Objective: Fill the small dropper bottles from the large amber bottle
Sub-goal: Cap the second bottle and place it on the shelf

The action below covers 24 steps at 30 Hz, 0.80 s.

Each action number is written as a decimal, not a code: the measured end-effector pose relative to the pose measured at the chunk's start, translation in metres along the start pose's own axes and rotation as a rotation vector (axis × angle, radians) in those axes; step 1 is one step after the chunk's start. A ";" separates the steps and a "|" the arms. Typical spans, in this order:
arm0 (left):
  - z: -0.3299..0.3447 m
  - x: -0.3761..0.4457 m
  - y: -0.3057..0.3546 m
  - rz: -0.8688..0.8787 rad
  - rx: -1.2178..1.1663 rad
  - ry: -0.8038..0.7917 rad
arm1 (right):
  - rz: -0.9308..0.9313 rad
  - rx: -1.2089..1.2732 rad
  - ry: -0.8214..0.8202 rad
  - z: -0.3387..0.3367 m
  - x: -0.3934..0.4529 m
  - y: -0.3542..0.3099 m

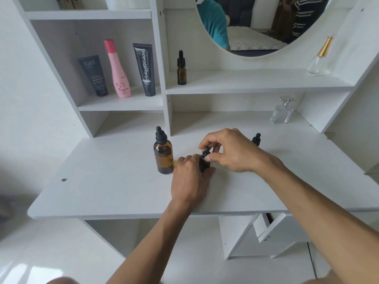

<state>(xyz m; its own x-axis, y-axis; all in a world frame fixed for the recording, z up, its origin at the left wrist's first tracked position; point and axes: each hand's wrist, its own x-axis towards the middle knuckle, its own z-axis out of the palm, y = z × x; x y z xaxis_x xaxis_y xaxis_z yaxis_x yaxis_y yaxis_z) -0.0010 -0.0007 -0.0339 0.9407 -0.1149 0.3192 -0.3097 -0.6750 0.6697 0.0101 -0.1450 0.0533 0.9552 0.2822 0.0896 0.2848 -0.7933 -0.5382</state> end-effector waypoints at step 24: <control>-0.002 -0.004 0.001 -0.018 0.073 -0.040 | 0.088 0.163 0.274 0.023 -0.014 0.015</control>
<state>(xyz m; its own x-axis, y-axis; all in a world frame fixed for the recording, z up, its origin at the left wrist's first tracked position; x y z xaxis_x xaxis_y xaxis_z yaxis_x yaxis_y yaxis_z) -0.0052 0.0004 -0.0330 0.9514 -0.1300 0.2793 -0.2827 -0.7286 0.6239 -0.0004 -0.1488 0.0247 0.9680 0.0436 0.2473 0.2051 -0.7054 -0.6785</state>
